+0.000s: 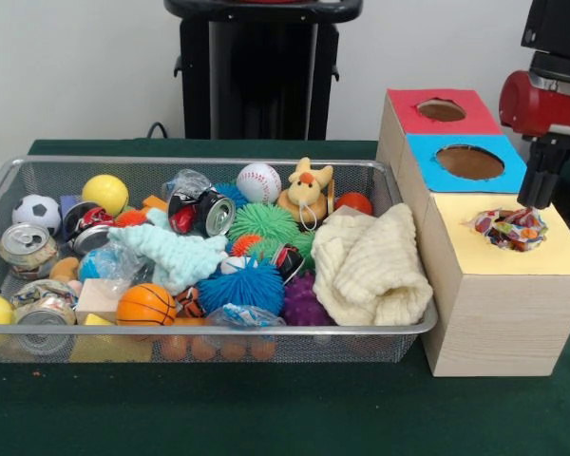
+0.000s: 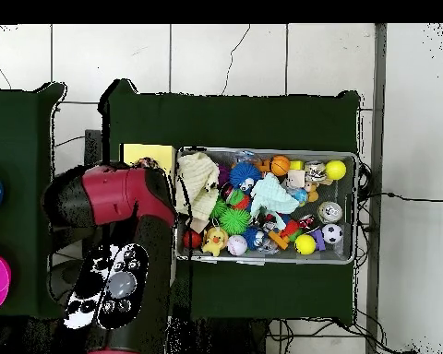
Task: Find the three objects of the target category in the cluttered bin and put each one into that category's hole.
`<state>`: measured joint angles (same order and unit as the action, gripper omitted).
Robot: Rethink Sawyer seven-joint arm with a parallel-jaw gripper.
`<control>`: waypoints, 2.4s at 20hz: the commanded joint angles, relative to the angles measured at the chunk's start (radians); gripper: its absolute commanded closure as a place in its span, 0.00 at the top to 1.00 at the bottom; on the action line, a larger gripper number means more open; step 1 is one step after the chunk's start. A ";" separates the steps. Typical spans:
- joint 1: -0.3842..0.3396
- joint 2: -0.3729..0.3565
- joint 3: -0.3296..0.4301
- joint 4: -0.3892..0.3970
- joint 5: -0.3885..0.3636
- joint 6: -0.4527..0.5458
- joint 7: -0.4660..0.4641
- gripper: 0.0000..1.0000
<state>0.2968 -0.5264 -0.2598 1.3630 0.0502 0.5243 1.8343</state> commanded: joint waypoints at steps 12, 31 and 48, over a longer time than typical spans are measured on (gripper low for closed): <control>0.094 0.082 -0.079 0.175 0.056 -0.168 0.307 0.00; 0.081 0.040 -0.174 -0.011 0.037 -0.024 0.146 0.00; 0.030 0.083 -0.068 0.067 0.080 -0.086 0.178 0.00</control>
<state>0.3602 -0.4982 -0.4462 1.3728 0.0933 0.3845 1.8372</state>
